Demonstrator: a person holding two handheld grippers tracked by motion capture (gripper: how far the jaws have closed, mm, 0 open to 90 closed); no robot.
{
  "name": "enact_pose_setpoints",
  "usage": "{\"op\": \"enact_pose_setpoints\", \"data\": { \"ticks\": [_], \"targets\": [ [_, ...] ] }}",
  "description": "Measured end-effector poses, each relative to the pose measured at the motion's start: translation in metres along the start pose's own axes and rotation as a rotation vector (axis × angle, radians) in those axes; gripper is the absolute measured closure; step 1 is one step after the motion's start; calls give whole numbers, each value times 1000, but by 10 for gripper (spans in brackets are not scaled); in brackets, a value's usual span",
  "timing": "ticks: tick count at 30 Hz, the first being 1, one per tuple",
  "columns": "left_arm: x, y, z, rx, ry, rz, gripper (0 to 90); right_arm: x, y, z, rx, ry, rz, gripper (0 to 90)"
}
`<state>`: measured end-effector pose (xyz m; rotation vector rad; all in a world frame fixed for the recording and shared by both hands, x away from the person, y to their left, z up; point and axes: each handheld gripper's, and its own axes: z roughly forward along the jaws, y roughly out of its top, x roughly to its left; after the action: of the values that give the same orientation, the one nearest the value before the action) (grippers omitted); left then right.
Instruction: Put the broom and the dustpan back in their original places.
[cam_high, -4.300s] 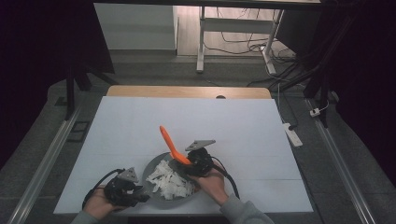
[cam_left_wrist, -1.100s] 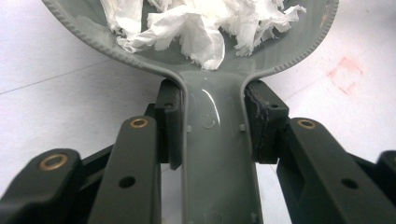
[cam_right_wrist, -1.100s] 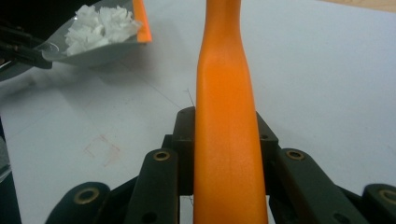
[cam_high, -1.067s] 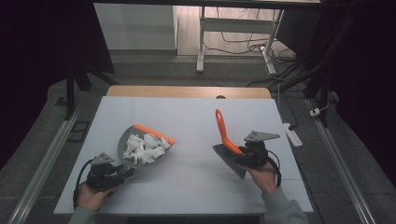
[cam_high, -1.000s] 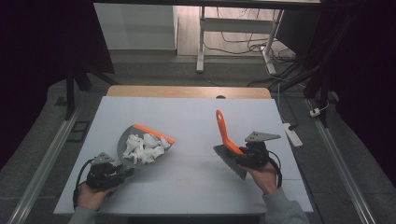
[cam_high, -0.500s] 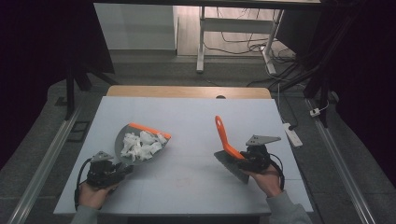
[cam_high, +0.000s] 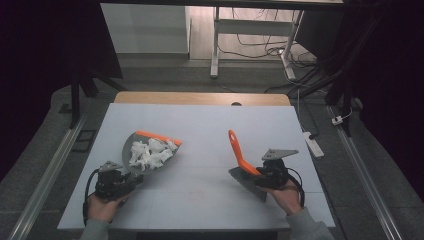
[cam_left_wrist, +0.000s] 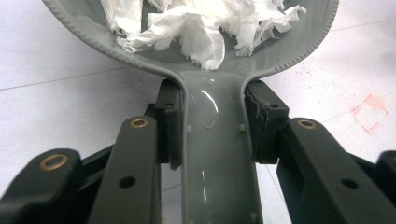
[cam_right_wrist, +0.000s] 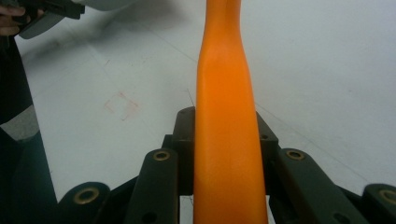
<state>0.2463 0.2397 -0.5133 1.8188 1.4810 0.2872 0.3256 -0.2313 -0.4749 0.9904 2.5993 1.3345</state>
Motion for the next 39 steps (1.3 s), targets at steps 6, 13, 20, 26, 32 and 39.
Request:
{"op": "enact_pose_setpoints", "data": {
  "ticks": [6,13,20,26,32,39],
  "targets": [
    [-6,0,5,-1,39,-49,612,-3,1,1,7,17,9,711],
    [-14,6,24,33,112,-62,611,-8,2,3,48,24,24,711],
    [-8,11,35,55,140,-72,611,-10,1,8,80,34,38,711],
    [-5,10,39,65,140,-87,610,-17,-3,16,131,17,67,711],
    [-4,10,41,69,142,-91,610,-30,-5,20,144,-4,111,711],
    [-5,10,42,65,149,-89,608,-46,-7,22,142,16,164,704]
  ]
}}
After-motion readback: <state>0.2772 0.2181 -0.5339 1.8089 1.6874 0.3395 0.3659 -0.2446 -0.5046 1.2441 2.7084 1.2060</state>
